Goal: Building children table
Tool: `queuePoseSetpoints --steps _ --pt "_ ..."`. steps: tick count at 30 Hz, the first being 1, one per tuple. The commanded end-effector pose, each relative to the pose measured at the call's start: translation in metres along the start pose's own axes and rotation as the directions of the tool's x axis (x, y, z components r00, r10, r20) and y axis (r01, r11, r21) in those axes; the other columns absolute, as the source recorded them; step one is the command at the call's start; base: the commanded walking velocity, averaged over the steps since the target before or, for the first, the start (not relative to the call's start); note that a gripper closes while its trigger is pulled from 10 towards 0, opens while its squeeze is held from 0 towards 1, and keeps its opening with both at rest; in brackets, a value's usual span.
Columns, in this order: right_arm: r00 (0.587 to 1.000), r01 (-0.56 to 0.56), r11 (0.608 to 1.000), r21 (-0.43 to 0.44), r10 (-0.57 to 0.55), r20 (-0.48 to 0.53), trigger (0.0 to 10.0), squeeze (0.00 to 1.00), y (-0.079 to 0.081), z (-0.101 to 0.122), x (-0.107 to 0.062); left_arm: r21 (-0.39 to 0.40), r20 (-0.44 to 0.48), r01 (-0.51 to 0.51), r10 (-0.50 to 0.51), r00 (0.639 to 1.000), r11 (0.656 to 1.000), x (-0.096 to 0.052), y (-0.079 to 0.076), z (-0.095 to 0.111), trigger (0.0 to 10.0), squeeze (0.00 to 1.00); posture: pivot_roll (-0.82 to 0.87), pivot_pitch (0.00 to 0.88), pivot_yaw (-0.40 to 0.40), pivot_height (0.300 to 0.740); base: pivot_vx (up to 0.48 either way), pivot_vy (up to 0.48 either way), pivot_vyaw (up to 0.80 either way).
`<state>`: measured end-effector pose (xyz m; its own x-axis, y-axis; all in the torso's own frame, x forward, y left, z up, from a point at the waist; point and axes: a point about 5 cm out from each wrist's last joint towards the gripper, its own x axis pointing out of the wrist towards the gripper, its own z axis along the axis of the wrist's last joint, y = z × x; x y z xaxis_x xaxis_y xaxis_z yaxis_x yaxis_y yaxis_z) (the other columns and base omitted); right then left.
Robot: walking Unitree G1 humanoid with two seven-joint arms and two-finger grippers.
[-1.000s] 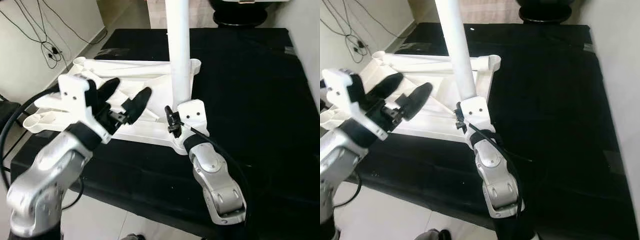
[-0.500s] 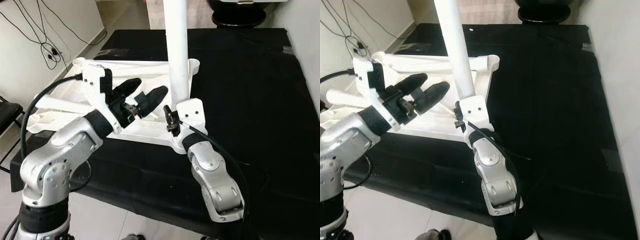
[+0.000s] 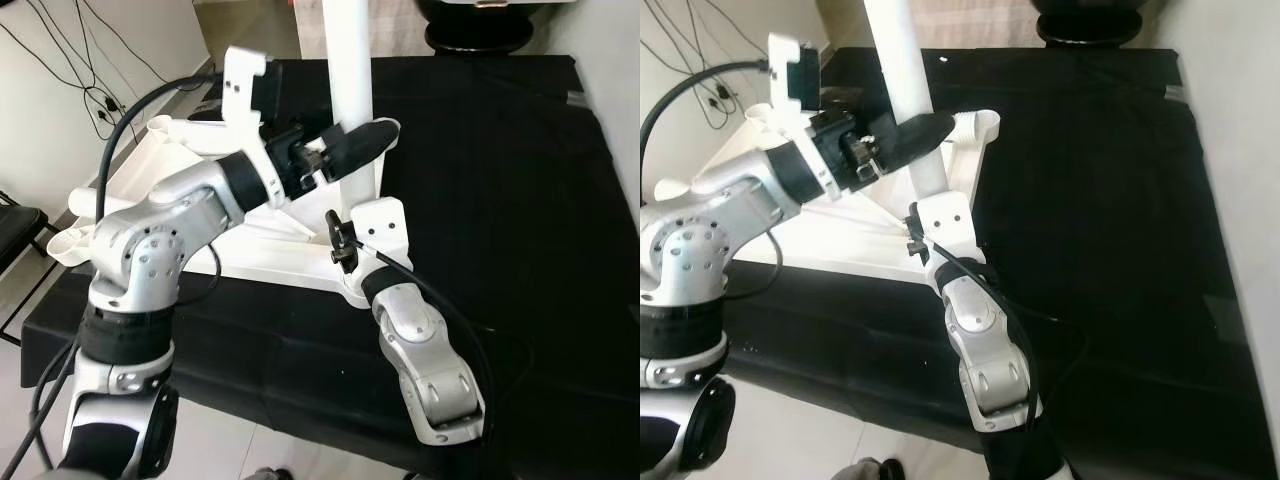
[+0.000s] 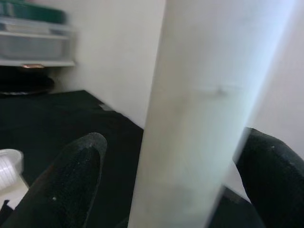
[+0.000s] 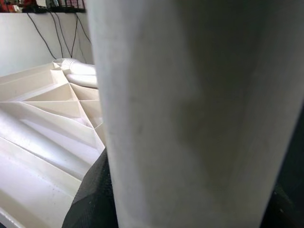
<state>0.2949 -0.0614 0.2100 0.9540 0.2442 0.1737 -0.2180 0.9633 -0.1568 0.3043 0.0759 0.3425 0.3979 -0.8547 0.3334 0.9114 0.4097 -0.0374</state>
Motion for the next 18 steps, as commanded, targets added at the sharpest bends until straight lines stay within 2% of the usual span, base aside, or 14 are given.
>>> queuePoseSetpoints --steps 1,2,3,8,18 --pt "0.989 -0.044 0.998 0.05 0.037 0.141 10.0 0.0 0.012 0.023 -0.001 0.007 -0.025 0.04 -0.04 0.999 0.999 0.007 0.002 -0.002 10.0 0.0 0.05 0.15 0.145 0.74 0.0 0.0 0.0" --pt "0.989 -0.044 0.998 0.052 0.037 0.144 10.0 0.0 0.012 0.023 -0.001 0.011 -0.046 0.06 -0.06 0.997 0.998 0.011 0.004 -0.002 7.2 0.0 0.05 0.149 0.146 0.74 0.0 0.0 0.0" --pt "0.988 -0.044 0.998 0.053 0.036 0.147 10.0 0.0 0.012 0.024 -0.001 0.02 -0.07 0.081 -0.079 0.994 0.997 0.015 0.005 -0.003 0.0 0.0 0.05 0.148 0.148 0.74 0.0 0.0 0.0" --pt "0.988 -0.043 0.997 0.057 0.034 0.151 10.0 0.0 0.011 0.024 -0.001 0.035 -0.108 0.13 -0.126 0.986 0.991 0.021 0.008 -0.003 0.0 0.0 0.05 0.146 0.155 0.74 0.0 0.0 0.0" --pt "0.984 -0.084 0.995 0.059 0.073 0.165 10.0 0.0 0.013 0.027 0.001 0.059 -0.141 0.162 -0.152 0.978 0.985 0.021 0.01 -0.004 0.0 0.0 0.06 0.148 0.149 0.74 0.0 0.0 0.0"
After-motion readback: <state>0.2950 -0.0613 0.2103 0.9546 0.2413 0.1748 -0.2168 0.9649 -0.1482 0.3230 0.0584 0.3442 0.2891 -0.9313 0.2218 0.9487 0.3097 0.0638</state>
